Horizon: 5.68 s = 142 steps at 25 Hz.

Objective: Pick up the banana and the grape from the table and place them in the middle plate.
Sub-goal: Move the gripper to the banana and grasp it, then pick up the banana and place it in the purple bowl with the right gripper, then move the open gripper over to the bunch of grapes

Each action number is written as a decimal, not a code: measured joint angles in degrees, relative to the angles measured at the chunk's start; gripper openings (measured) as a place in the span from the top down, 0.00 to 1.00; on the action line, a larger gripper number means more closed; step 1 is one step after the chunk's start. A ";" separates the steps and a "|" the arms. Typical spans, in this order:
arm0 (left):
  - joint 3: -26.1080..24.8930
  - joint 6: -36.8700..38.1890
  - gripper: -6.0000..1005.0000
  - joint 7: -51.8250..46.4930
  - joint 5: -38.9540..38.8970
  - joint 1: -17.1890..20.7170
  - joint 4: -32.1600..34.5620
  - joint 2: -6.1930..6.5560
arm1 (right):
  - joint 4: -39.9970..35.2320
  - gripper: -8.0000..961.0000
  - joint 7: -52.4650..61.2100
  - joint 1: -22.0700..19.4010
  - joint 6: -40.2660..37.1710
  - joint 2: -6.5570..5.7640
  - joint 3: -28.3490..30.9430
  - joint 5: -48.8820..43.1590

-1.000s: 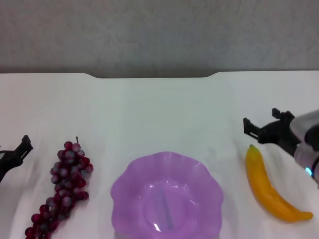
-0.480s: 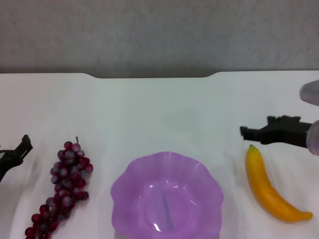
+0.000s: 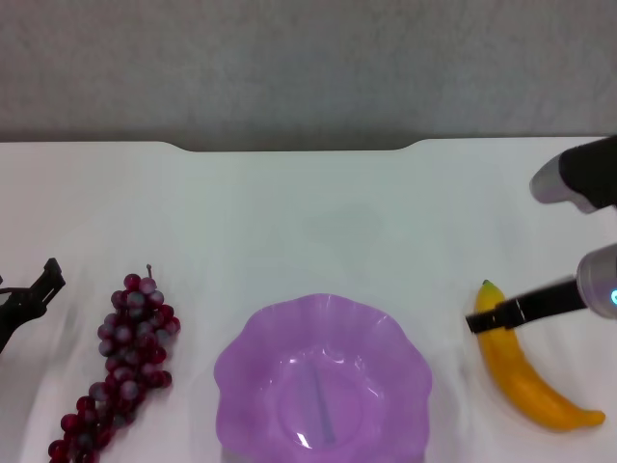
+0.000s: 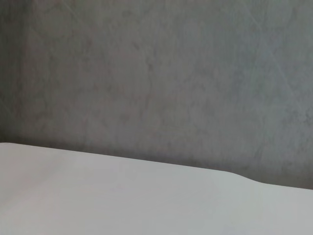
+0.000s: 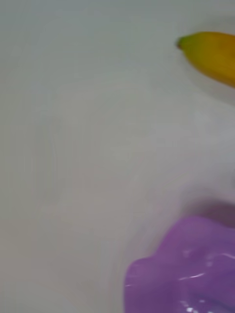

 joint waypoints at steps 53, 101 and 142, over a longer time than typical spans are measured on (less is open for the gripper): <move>-0.04 0.00 0.11 0.00 0.00 -0.58 0.10 -0.14 | -17.56 0.47 -1.28 6.04 -6.59 0.23 -3.22 0.21; 0.21 0.00 0.11 0.00 -0.08 -0.81 0.01 -0.08 | -6.22 0.31 -24.92 5.14 -6.31 0.32 -14.34 29.16; 0.47 0.47 0.11 -0.69 0.38 -0.23 1.30 -0.44 | -41.65 0.08 12.48 -5.17 -111.88 0.36 -57.45 29.01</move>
